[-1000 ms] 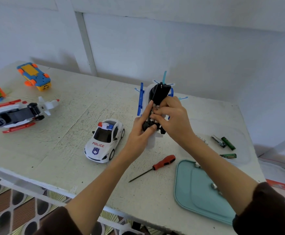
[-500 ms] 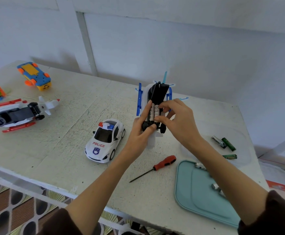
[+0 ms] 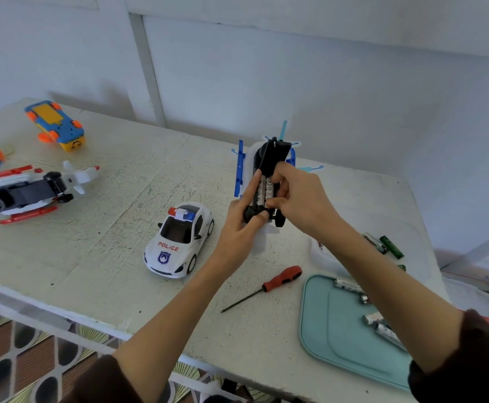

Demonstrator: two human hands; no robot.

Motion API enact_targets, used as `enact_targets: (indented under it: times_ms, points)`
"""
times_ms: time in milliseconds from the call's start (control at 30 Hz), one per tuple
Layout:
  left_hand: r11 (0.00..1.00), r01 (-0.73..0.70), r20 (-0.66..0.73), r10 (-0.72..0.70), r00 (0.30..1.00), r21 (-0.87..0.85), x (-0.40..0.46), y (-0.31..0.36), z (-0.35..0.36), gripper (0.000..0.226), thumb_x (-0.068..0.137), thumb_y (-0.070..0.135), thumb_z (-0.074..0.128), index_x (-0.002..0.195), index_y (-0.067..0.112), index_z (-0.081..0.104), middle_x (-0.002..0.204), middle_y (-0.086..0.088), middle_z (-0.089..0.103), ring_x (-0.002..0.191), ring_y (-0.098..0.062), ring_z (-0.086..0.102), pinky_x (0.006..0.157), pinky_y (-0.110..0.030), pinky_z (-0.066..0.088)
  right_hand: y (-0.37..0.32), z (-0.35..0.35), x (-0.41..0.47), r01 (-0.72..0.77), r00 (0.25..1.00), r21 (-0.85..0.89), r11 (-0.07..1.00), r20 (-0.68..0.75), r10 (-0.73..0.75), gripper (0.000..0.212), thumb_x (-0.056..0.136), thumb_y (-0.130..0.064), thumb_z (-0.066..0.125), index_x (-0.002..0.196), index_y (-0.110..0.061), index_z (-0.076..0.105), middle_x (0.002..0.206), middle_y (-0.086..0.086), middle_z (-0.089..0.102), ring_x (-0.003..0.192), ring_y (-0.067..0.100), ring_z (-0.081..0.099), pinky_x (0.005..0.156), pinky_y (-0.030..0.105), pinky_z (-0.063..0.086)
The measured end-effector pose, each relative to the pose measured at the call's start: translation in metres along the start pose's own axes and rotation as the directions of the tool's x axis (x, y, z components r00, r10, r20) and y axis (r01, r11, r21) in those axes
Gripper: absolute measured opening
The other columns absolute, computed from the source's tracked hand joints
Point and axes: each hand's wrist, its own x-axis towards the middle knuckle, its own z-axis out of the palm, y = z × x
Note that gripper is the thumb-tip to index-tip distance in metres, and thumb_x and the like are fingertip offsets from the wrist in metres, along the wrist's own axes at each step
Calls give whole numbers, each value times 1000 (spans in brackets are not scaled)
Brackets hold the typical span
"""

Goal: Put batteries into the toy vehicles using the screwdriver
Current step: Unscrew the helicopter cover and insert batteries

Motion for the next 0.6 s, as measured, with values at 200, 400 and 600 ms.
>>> enact_targets:
  times_ms: [200,400,600]
  points:
    - [999,-19,11,19,1000,-45,1,0,-2,61,92,17,47,141,48,25,119,20,46,106,3,48,100,-27,43,5,-8,-5,61,998,-39,997,-5,-61,22,83,-15,66,105,-15,63,83,0,59,71,12,52,70,23,47]
    - [994,18,20,-16,1000,-106,-2,1,-6,63,99,0,40,134,51,27,125,21,43,100,14,52,89,-15,45,7,-28,5,230,888,-32,973,-402,-223,18,85,-9,62,103,-6,62,89,2,57,71,2,52,68,8,45]
    - [997,30,26,-28,999,-75,-1,4,-5,63,99,2,42,132,54,27,125,24,42,110,5,49,91,-16,43,0,-27,21,307,908,60,950,-317,-273,21,91,-7,52,109,-7,64,93,-5,57,83,13,58,74,32,56]
